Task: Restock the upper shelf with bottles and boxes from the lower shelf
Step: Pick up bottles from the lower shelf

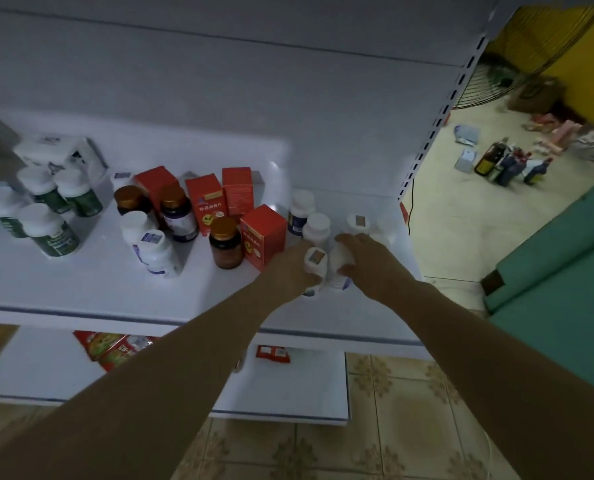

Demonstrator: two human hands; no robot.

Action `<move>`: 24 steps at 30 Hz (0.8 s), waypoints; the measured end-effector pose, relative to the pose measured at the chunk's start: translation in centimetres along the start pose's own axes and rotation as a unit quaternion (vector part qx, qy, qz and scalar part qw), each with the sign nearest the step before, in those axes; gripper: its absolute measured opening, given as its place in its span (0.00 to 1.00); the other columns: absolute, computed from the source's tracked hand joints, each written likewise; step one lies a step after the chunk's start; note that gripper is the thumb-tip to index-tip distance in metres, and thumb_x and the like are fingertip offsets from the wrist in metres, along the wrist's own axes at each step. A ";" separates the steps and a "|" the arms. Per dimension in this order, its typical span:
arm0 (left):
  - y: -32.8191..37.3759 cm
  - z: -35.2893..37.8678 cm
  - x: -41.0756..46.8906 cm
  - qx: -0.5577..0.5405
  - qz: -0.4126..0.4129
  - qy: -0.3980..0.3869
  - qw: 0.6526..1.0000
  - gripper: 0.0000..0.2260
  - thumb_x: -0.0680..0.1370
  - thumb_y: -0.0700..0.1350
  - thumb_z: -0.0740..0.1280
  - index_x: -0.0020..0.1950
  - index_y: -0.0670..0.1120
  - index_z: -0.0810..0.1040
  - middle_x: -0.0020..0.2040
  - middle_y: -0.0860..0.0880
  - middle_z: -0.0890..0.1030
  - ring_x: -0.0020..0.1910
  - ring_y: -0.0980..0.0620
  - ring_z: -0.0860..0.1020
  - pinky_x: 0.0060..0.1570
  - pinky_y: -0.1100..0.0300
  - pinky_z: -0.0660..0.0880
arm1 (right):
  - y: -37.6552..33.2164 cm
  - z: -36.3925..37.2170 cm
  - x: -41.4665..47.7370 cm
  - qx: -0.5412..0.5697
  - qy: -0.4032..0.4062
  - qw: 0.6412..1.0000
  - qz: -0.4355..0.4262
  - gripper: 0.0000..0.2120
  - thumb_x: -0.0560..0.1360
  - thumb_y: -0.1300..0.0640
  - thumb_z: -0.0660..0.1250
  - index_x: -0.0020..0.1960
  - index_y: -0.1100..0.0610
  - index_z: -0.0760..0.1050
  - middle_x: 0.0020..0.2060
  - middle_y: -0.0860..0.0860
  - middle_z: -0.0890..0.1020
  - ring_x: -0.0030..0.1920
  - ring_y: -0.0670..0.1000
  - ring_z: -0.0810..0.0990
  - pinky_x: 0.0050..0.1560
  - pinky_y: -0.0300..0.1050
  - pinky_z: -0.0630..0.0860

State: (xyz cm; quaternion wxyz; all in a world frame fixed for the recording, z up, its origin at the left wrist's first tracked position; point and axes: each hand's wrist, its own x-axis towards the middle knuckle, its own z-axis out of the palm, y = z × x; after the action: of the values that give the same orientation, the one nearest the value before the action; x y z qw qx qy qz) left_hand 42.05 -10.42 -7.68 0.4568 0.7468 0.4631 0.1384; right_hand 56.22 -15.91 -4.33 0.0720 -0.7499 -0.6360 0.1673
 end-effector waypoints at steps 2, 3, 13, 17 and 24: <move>-0.3 0.4 0.1 -0.042 0.000 0.008 0.999 0.23 0.72 0.35 0.71 0.65 0.41 0.71 0.64 0.43 0.75 0.63 0.44 0.73 0.66 0.49 0.69 | -0.2 0.1 0.0 0.034 0.017 0.999 0.013 0.23 0.77 0.61 0.64 0.70 0.57 0.65 0.65 0.57 0.72 0.63 0.57 0.72 0.64 0.46 0.68; -0.4 0.5 0.0 -0.064 0.001 0.011 0.998 0.21 0.71 0.34 0.71 0.63 0.42 0.72 0.61 0.44 0.76 0.62 0.44 0.74 0.64 0.49 0.70 | -0.3 0.0 -0.1 0.051 0.023 0.998 0.021 0.22 0.76 0.60 0.65 0.70 0.57 0.66 0.64 0.57 0.73 0.63 0.57 0.73 0.64 0.46 0.68; 3.5 -4.1 -6.3 -0.364 -0.041 0.034 0.930 0.10 0.73 0.42 0.71 0.54 0.48 0.76 0.52 0.46 0.82 0.51 0.48 0.80 0.51 0.56 0.77 | -2.6 -5.1 -5.3 0.474 -0.017 0.877 0.070 0.17 0.73 0.55 0.70 0.56 0.60 0.68 0.50 0.53 0.76 0.50 0.51 0.77 0.51 0.49 0.77; 6.4 -6.5 -10.6 -0.444 -0.021 -0.005 0.896 0.10 0.75 0.43 0.69 0.56 0.50 0.76 0.50 0.45 0.83 0.50 0.46 0.81 0.53 0.52 0.76 | -5.8 -7.6 -8.2 0.652 -0.034 0.754 0.076 0.14 0.71 0.55 0.72 0.45 0.57 0.66 0.39 0.53 0.77 0.40 0.51 0.79 0.36 0.41 0.76; 11.3 -10.2 -19.2 -0.489 0.012 -0.015 0.872 0.24 0.71 0.46 0.73 0.64 0.44 0.73 0.59 0.38 0.80 0.58 0.38 0.79 0.57 0.42 0.76 | -12.6 -12.8 -15.1 0.680 -0.041 0.731 0.039 0.15 0.72 0.43 0.67 0.39 0.55 0.81 0.36 0.56 0.84 0.35 0.54 0.83 0.48 0.50 0.80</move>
State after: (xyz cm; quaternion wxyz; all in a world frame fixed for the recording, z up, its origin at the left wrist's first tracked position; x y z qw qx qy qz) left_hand 31.80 -22.23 11.14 0.7691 0.4353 0.3199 0.3416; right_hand 46.84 -27.09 14.04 0.5301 -0.5171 -0.3248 0.5883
